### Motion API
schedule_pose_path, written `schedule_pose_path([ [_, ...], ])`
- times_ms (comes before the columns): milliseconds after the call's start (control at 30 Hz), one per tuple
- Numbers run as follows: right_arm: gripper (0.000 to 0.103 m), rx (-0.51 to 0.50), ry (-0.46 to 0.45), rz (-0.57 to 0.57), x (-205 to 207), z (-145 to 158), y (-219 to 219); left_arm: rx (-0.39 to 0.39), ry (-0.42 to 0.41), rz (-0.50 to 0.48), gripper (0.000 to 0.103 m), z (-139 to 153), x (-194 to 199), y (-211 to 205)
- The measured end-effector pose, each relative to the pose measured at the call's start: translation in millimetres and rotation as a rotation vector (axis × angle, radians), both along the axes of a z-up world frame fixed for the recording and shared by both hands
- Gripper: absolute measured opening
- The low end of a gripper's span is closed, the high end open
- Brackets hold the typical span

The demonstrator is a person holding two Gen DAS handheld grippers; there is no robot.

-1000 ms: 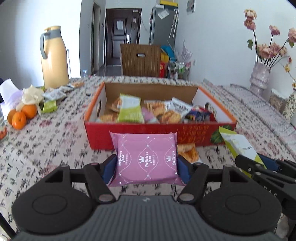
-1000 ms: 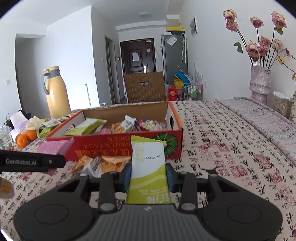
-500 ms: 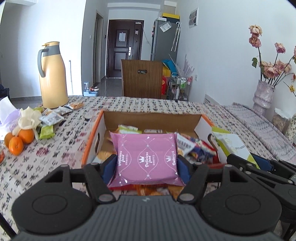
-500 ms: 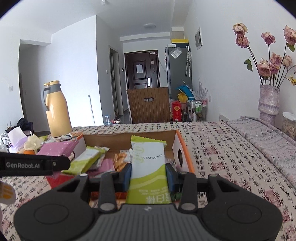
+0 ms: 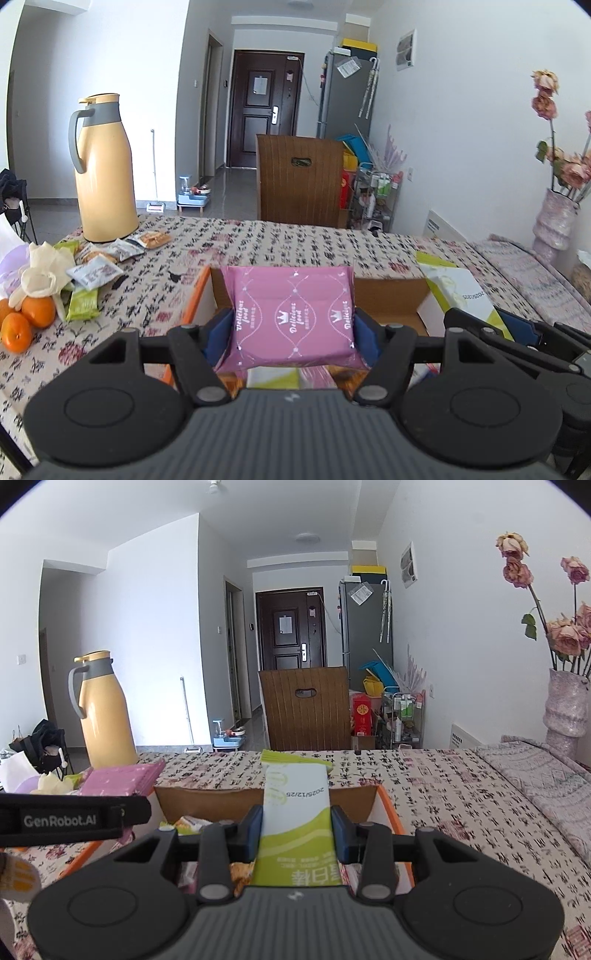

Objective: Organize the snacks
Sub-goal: 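Carry the pink packet and bar into the box and open both grippers, then move both tools back over the snacks beside the box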

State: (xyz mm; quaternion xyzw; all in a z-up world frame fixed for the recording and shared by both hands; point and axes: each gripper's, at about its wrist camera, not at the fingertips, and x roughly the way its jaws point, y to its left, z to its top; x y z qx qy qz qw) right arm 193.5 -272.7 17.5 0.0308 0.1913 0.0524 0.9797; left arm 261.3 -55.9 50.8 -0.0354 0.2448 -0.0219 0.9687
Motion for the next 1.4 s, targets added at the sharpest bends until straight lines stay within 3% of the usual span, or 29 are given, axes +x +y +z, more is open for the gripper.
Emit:
schedule_pose_path([
  [500,0.038,0.021,0.066,-0.022,27,-35,-10,-0.044,-0.016,0.025,0.07,-38,24,15],
  [567,0.039,0.027,0.076,-0.027,28,-37,-13,-0.049,-0.01,0.029,0.072,-41,26,17],
  [633,0.04,0.03,0.078,-0.038,27,-37,-15,-0.06,-0.012,0.051,0.085,-41,25,20],
  [667,0.043,0.032,0.078,-0.041,26,-37,-16,-0.065,-0.018,0.061,0.088,-40,23,22],
  [733,0.076,0.042,0.069,-0.053,24,-36,-18,-0.087,-0.041,0.071,0.103,-38,20,27],
  [800,0.095,0.044,0.059,-0.069,21,-35,-19,-0.095,-0.062,0.088,0.103,-35,17,30],
  [833,0.099,0.049,0.055,-0.072,21,-35,-20,-0.1,-0.064,0.089,0.103,-35,17,30],
  [900,0.103,0.065,0.054,-0.074,20,-34,-22,-0.109,-0.061,0.095,0.103,-35,18,30],
  [1200,0.103,0.066,0.06,-0.068,22,-33,-23,-0.103,-0.061,0.094,0.103,-34,20,27],
  [1400,0.103,0.054,0.054,-0.084,18,-22,-22,-0.122,-0.09,0.109,0.103,-16,9,27],
])
